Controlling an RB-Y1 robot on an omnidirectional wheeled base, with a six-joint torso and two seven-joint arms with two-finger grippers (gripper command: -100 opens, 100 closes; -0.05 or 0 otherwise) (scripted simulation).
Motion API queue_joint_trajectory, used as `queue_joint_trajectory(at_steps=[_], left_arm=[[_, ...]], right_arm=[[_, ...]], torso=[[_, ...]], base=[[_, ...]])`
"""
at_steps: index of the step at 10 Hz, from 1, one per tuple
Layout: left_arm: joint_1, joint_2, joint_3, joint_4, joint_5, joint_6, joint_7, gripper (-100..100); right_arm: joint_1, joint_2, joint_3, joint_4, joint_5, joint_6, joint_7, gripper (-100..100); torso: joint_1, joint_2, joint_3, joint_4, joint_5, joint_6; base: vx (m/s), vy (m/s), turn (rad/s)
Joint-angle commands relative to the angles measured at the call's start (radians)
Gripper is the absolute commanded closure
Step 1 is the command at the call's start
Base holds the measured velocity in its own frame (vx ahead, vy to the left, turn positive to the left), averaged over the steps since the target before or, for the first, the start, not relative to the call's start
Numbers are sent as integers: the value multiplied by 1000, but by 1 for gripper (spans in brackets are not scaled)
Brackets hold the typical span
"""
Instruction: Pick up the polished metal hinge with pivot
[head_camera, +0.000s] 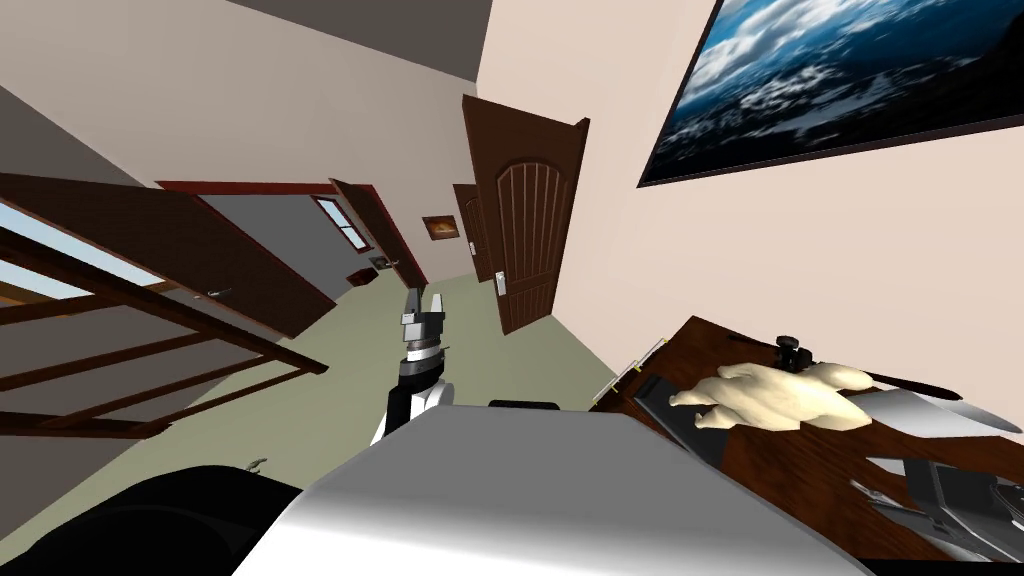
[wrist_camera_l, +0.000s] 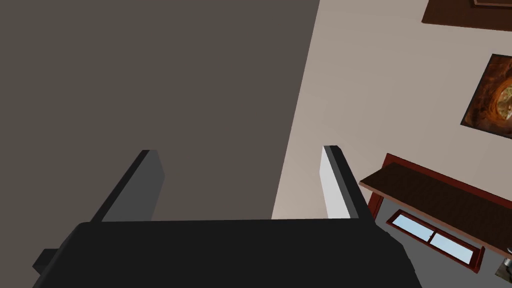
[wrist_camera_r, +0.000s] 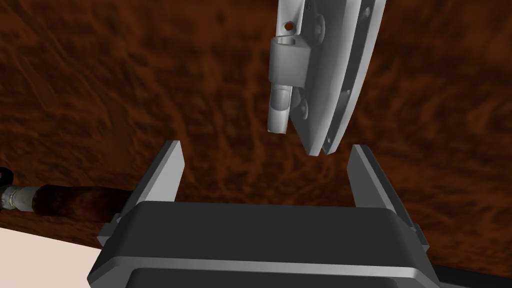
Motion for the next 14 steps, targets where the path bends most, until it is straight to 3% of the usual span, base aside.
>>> queue_joint_trajectory(at_steps=[1,2,3,7,8,9,14], left_arm=[[0,0,0,0,0,0,0,0],[0,0,0,0,0,0,0,0],[1,0,0,0,0,0,0,0],[1,0,0,0,0,0,0,0],[1,0,0,0,0,0,0,0],[1,0,0,0,0,0,0,0],[1,0,0,0,0,0,0,0]], right_arm=[[3,12,6,10,-4,13,-30,-100],[-6,11,6,11,2,5,-18,-100],[-6,12,7,12,2,7,-22,100],[-6,11,6,13,2,8,-22,100],[-6,11,6,13,2,7,-22,0],[3,6,3,3,-3,8,-18,100],[7,-40,-21,-41,3,-26,72,100]], torso=[[0,0,0,0,0,0],[0,-1,0,0,0,2],[0,-6,-3,-1,0,2],[-1,-14,-8,-3,-1,2],[-1,-14,-8,-3,-1,2],[-1,-14,-8,-3,-1,2],[1,-27,-16,-6,0,2]], base=[[-189,-15,294],[-72,-7,31],[-14,-1,-10],[-2,1,-2],[0,0,0],[57,10,-174],[182,20,-321]])
